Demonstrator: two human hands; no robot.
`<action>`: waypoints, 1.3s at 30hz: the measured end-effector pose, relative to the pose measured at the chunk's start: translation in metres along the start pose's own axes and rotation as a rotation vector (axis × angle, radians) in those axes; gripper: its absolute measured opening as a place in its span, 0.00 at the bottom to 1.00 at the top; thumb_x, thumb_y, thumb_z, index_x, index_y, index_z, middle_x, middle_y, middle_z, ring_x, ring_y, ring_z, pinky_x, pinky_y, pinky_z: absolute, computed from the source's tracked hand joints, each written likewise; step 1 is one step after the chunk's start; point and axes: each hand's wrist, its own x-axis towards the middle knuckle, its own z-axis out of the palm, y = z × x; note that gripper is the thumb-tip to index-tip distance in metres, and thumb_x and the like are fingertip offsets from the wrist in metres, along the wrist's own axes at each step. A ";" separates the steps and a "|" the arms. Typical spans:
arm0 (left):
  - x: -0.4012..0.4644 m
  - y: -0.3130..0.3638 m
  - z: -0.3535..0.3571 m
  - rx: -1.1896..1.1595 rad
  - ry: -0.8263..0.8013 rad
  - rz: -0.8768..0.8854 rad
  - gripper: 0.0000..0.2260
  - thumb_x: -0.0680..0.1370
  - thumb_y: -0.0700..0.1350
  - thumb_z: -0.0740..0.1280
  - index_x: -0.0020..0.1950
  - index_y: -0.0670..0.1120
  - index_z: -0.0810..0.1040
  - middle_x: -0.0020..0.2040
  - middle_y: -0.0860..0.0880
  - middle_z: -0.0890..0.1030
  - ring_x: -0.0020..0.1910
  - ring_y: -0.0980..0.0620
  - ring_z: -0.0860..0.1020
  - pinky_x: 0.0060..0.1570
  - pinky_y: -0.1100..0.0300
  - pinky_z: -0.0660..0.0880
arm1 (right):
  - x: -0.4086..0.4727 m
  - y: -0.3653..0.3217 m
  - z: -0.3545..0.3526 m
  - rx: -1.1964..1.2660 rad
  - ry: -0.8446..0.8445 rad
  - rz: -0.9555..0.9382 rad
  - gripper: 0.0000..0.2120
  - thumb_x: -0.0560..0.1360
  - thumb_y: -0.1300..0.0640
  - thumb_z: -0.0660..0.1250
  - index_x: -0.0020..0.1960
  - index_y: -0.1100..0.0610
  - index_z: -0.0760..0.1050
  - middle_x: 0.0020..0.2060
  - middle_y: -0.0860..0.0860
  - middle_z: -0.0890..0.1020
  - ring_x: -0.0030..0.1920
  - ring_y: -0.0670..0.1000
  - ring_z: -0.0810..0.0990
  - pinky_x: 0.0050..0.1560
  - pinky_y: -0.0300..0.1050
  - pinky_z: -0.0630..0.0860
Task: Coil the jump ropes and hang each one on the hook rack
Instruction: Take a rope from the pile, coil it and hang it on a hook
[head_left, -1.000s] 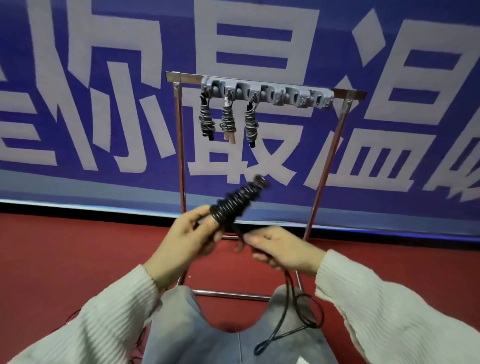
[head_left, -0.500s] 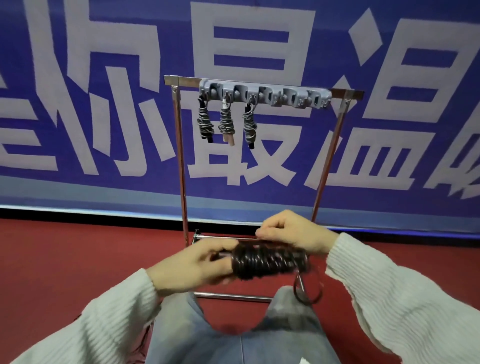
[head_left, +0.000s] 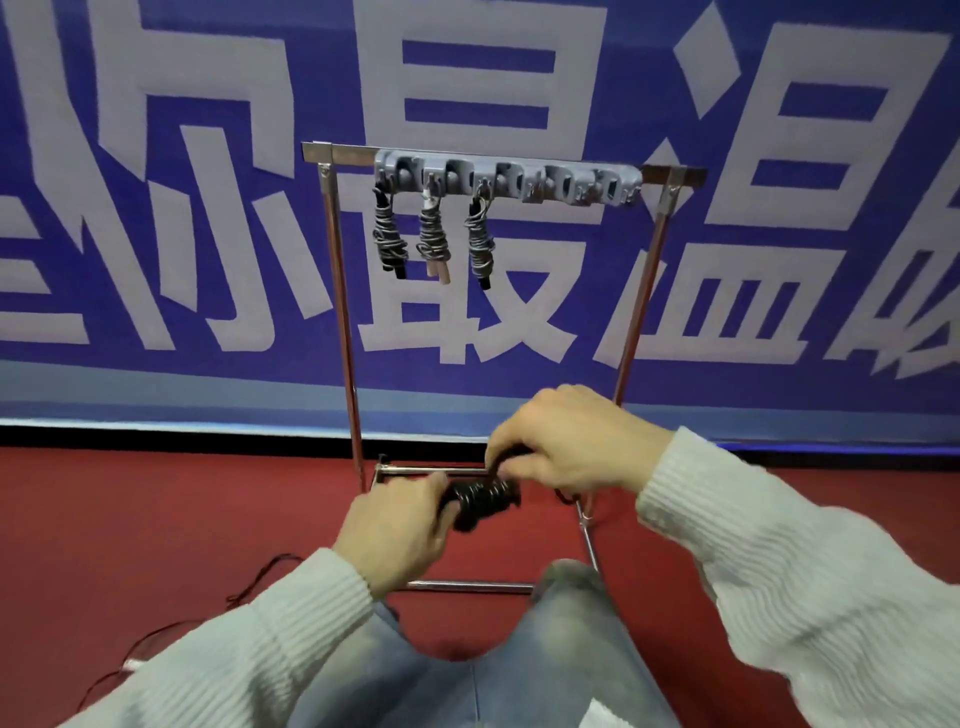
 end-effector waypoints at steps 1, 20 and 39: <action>-0.007 0.007 -0.003 -0.039 -0.123 0.164 0.08 0.83 0.55 0.60 0.54 0.52 0.74 0.48 0.46 0.83 0.47 0.41 0.81 0.42 0.53 0.70 | 0.006 0.008 -0.003 0.137 -0.066 0.008 0.07 0.77 0.47 0.71 0.55 0.43 0.83 0.45 0.42 0.85 0.47 0.45 0.81 0.47 0.47 0.75; 0.021 -0.039 -0.018 -2.542 -0.613 0.148 0.06 0.80 0.41 0.69 0.52 0.38 0.81 0.37 0.50 0.75 0.29 0.57 0.61 0.28 0.63 0.68 | 0.012 -0.013 0.094 1.868 0.208 0.427 0.09 0.79 0.51 0.68 0.51 0.58 0.80 0.36 0.52 0.77 0.24 0.42 0.61 0.21 0.33 0.54; 0.048 -0.035 -0.031 -1.963 0.089 -0.403 0.11 0.86 0.44 0.56 0.54 0.42 0.77 0.30 0.53 0.69 0.21 0.60 0.59 0.20 0.69 0.56 | -0.008 -0.001 0.094 0.769 -0.036 0.434 0.16 0.71 0.35 0.74 0.52 0.45 0.82 0.32 0.45 0.80 0.33 0.43 0.78 0.41 0.43 0.75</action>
